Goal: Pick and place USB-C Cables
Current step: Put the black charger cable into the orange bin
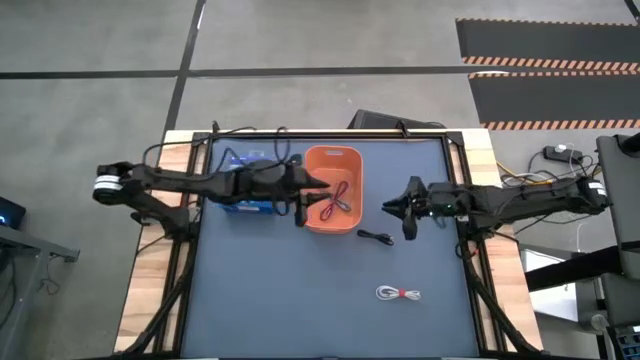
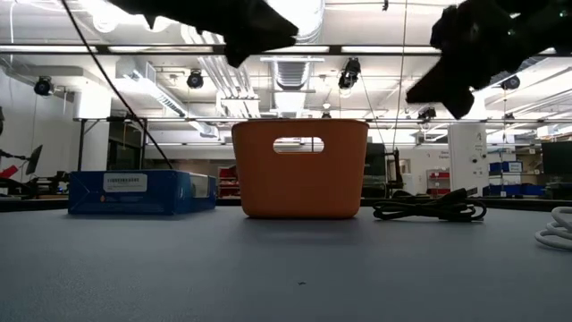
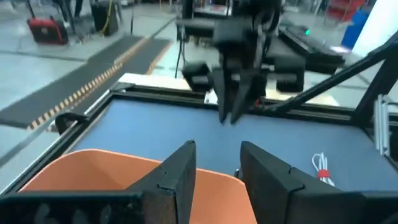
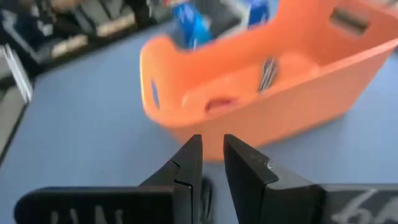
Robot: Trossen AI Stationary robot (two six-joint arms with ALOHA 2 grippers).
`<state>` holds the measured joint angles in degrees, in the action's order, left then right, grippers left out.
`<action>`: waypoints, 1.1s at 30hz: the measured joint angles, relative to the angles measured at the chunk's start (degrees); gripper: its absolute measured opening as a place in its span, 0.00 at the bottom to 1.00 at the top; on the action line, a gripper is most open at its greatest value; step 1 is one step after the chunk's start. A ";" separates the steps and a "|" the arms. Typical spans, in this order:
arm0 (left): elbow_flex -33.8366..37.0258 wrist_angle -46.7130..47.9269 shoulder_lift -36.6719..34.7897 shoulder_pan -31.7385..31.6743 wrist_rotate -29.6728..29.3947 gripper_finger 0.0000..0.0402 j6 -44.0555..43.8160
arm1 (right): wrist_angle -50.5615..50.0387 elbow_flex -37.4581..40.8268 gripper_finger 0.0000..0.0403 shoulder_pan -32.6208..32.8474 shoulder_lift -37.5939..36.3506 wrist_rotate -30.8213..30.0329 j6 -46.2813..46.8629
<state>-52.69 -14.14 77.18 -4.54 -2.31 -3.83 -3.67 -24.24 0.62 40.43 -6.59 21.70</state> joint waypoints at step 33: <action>11.78 -9.40 -8.71 -0.26 -1.25 0.28 -0.16 | -7.88 -7.20 0.11 9.03 28.68 -3.49 0.20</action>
<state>-40.91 -23.54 68.47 -4.80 -3.55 -3.98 -11.55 -31.44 9.65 69.11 -10.08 21.90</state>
